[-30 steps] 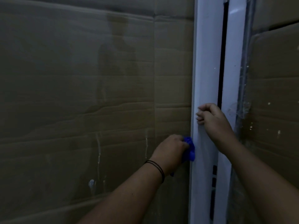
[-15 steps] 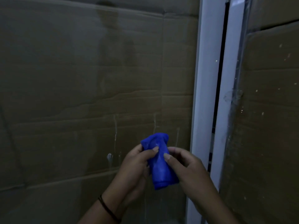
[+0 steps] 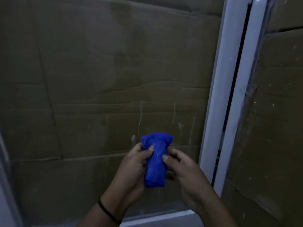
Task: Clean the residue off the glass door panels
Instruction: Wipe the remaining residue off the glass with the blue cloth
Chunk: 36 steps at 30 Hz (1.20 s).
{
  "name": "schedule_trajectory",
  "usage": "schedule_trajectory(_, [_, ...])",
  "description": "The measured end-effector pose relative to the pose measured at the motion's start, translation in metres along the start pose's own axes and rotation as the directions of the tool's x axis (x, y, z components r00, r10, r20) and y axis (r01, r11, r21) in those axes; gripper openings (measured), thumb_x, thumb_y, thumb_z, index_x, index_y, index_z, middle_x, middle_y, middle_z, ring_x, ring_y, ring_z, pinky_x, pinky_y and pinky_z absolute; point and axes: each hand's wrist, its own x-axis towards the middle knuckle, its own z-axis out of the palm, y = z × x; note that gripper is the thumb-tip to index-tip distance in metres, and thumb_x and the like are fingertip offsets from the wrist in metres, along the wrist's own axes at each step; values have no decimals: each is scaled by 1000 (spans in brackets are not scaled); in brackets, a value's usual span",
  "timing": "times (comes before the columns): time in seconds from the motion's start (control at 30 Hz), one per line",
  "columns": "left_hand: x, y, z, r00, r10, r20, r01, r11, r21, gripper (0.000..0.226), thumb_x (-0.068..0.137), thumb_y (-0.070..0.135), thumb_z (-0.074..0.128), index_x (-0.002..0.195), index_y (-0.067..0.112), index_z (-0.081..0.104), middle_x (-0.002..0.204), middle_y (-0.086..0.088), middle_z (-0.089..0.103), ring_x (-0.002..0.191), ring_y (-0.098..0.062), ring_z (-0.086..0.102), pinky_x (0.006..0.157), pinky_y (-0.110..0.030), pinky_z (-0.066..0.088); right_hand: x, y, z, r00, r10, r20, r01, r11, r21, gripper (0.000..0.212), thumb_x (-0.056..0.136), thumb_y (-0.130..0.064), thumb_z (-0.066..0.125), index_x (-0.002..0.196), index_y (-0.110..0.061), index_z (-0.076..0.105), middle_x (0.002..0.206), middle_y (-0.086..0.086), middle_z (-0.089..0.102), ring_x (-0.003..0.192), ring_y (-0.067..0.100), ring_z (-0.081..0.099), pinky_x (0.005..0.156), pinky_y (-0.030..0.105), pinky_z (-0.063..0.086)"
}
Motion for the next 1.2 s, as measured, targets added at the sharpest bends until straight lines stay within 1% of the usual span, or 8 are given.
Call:
schedule_trajectory(0.13, [-11,11,-18,994,85,-73,-82,996,42,22,91,1,49,110,4,60,96,-17,71,76,-22,70,58,-31,57,-7,1,22,1000,-18,17,17,999,39,18,88,-6,57,105,-5,62,94,10,73,79,17,69,60,24,54])
schedule_trajectory(0.27, [-15,21,-37,979,177,-100,-153,964,216,20,90,-1,53,106,8,61,100,-13,72,85,-23,69,66,-33,55,-8,3,35,994,-66,-84,62,997,-41,18,87,1,56,105,-1,59,105,27,64,86,28,61,79,39,50])
schedule_trajectory(0.47, [-18,22,-42,979,204,30,-200,909,364,18,91,-1,54,102,11,60,94,-4,73,86,-17,69,67,-26,55,-8,8,31,999,-36,40,37,999,-35,40,81,-2,64,111,-27,55,106,1,69,100,15,65,81,28,56])
schedule_trajectory(0.63, [-19,10,-41,890,444,-100,-288,719,633,17,88,7,63,91,23,65,88,5,72,84,-13,69,72,-32,58,-5,25,26,905,-359,-227,214,848,-485,16,77,-26,73,83,-28,59,78,-7,61,73,-1,57,58,10,44])
schedule_trajectory(0.8, [-21,-7,-35,949,306,-84,-205,794,572,31,92,5,54,94,30,72,95,4,74,92,-15,70,78,-28,57,-4,39,31,978,-204,-49,175,921,-349,50,65,-55,64,107,-27,66,101,-7,69,95,6,64,83,28,52])
schedule_trajectory(0.9, [-21,-15,-35,986,123,-110,-81,940,330,42,90,-8,44,91,19,77,97,-5,75,94,-17,70,72,-20,54,-3,40,22,985,-152,-87,126,961,-246,21,78,-33,67,98,-28,68,91,-7,73,89,9,68,77,29,54])
schedule_trajectory(1.1, [-19,-27,-46,915,277,-294,-102,864,493,24,86,11,66,101,30,67,99,7,70,89,-1,66,70,-17,52,-3,39,7,985,109,-133,-92,987,129,19,93,-10,48,96,-7,67,89,15,73,84,30,70,78,47,53])
schedule_trajectory(1.2, [-19,-28,-52,969,-4,-247,86,943,320,41,79,36,69,117,23,62,114,0,68,101,-15,67,81,-31,55,-3,35,1,983,166,-78,-139,951,275,19,91,-8,48,97,-1,64,91,19,72,78,28,70,67,41,56])
